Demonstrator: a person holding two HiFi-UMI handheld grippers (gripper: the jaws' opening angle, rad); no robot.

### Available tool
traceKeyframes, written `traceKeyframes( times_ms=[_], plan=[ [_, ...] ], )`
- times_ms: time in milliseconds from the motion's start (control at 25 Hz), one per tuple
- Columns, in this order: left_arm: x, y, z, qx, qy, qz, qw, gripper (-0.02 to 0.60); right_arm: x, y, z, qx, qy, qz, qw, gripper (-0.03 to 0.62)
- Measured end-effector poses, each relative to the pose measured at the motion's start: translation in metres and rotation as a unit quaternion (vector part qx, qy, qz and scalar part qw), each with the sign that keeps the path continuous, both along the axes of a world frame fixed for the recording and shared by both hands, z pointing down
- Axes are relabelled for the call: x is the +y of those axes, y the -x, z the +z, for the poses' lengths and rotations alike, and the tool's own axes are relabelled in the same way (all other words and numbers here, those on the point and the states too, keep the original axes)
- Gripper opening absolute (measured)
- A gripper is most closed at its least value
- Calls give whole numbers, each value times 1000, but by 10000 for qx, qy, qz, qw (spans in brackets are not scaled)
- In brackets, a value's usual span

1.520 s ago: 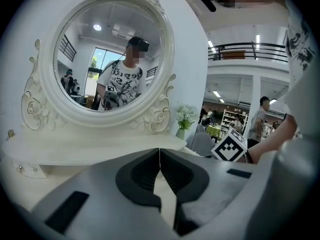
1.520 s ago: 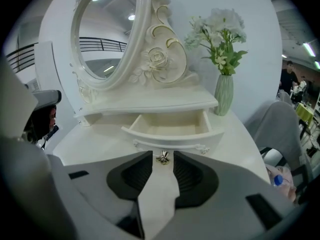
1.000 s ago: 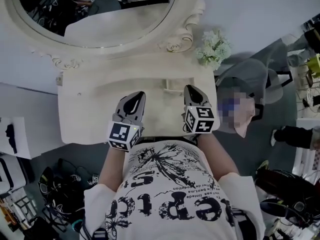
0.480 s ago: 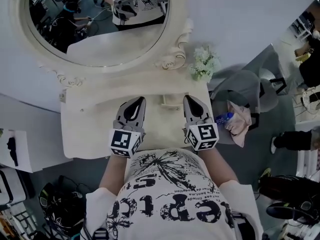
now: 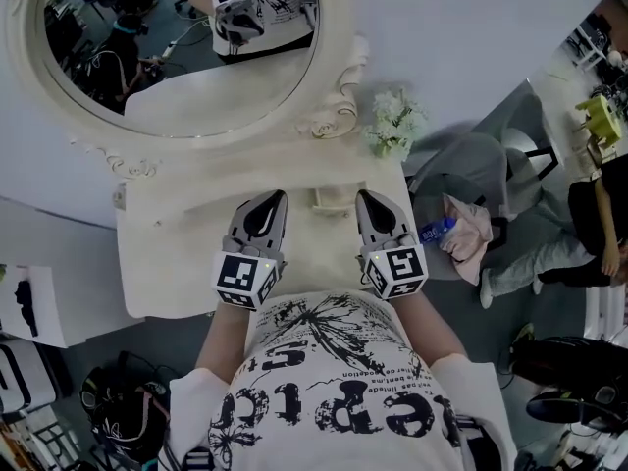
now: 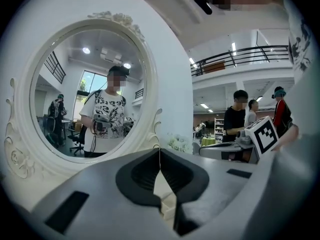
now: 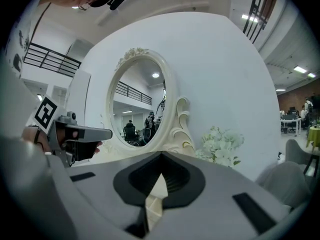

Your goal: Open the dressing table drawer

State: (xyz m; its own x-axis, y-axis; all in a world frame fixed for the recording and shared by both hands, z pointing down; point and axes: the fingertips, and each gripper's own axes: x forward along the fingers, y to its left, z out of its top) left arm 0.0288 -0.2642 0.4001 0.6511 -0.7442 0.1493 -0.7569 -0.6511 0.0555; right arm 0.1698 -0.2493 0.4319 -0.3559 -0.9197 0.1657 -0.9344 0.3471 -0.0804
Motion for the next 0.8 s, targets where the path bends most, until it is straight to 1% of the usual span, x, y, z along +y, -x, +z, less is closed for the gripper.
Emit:
traceKeyframes(
  times_ms=[280, 560, 800],
  plan=[
    [0, -1, 1, -4, 54, -11, 10000, 20, -1, 0, 0, -10, -11, 11, 10000, 17],
    [-3, 2, 4, 25, 145, -69, 9999, 20, -4, 3, 5, -59, 89, -31, 9999, 17],
    [-3, 4, 2, 38, 142, -117, 9998, 20, -1, 5, 6, -60, 103, -74, 9999, 17]
  ],
)
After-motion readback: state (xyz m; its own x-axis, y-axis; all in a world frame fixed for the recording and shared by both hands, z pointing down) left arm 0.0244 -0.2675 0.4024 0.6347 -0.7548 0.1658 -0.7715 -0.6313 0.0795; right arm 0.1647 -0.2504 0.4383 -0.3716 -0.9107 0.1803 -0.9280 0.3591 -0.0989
